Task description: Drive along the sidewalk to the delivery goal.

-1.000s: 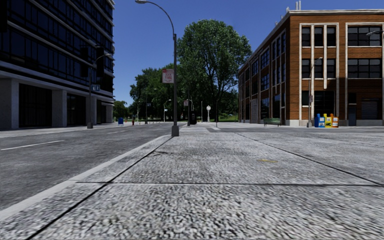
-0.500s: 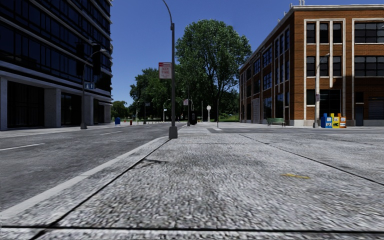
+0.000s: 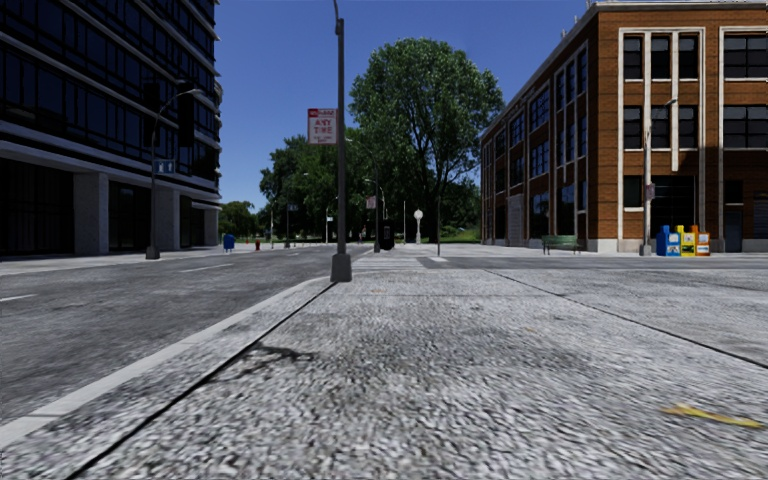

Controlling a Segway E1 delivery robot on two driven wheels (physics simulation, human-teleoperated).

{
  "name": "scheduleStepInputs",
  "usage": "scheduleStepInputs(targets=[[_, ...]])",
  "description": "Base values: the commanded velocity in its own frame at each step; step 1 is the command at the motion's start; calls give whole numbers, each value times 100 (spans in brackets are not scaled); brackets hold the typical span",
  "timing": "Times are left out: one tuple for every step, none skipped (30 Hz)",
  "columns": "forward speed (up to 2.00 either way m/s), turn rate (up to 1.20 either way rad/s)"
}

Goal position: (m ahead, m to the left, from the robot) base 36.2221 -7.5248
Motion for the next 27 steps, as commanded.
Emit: scheduleStepInputs(targets=[[200, 0], [200, 0], [200, 0], [200, 0], [200, 0], [200, 0], [200, 0], [200, 0], [200, 0], [200, 0], [200, 0], [200, 0], [200, 0], [200, 0], [200, 0], [200, 0], [200, 0], [200, 0], [200, 0], [200, 0], [200, 0], [200, -13], [200, -27], [200, -36], [200, -38], [200, -38], [200, -39]])
